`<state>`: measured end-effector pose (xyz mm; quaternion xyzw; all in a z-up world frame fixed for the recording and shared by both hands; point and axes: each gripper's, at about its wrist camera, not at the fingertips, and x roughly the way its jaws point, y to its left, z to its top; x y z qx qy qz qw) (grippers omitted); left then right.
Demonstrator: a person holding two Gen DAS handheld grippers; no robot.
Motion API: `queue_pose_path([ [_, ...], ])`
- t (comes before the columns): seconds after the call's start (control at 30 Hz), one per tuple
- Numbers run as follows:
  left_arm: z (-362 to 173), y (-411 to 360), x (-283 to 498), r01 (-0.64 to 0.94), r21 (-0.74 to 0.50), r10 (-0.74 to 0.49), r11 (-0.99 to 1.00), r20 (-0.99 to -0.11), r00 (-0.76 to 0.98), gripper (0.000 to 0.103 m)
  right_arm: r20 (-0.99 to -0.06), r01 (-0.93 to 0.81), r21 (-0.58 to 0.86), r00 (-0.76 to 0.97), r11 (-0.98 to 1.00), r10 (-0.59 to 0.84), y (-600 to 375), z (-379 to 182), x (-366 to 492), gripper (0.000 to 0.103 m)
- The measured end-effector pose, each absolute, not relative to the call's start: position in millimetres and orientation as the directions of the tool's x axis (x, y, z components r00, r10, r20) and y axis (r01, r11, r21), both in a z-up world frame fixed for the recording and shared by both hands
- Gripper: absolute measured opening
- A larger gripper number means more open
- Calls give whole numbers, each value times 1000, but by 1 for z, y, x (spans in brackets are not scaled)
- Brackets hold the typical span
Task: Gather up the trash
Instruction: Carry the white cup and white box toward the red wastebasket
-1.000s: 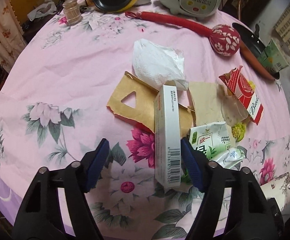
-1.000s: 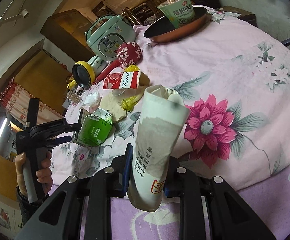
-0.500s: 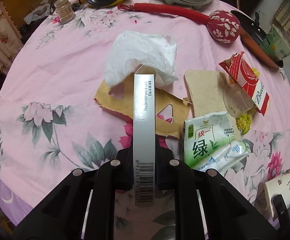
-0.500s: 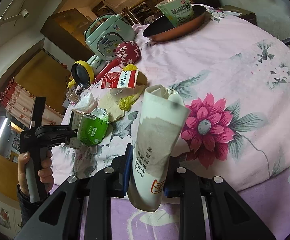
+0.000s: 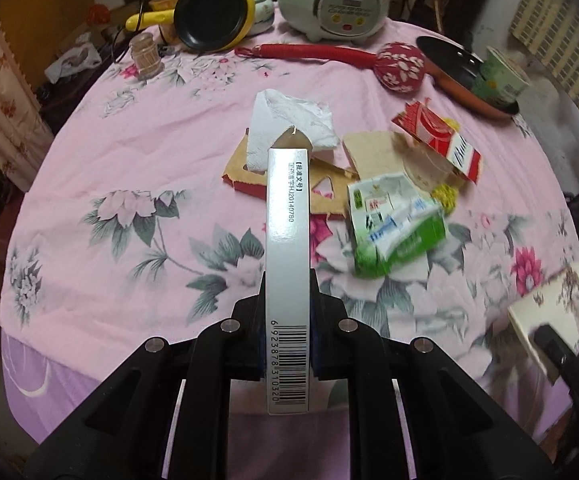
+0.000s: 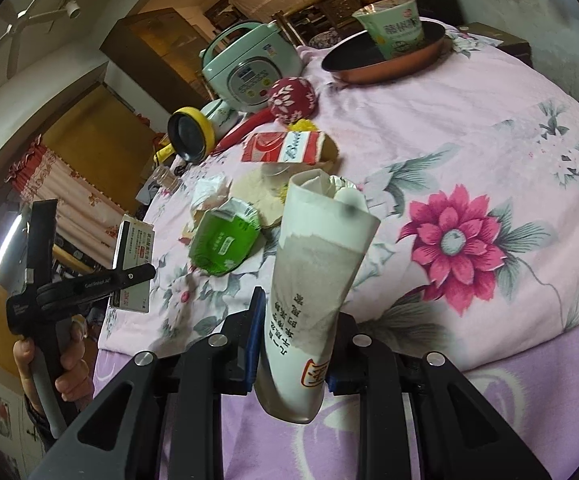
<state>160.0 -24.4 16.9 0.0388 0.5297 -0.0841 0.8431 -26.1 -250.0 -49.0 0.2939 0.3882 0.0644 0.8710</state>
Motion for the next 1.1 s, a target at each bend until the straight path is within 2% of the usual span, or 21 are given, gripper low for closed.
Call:
queue_pose_path([
  [0.3, 16, 20, 87, 169, -72, -144, 983, -873, 465, 16, -633, 33, 566, 657, 824, 409, -203, -49, -28, 25],
  [0.47, 19, 52, 56, 124, -165, -204, 978, -855, 476, 16, -636, -26, 558, 629, 830, 447, -167, -46, -30, 25],
  [0.8, 12, 113, 10, 6, -204, -178, 979, -840, 512, 17, -627, -173, 540, 571, 824, 531, -92, -43, -48, 25],
  [1.1, 0, 170, -22, -126, -187, -94, 974, -845, 527, 17, -652, -290, 498, 496, 817, 573, -29, -41, -56, 25],
])
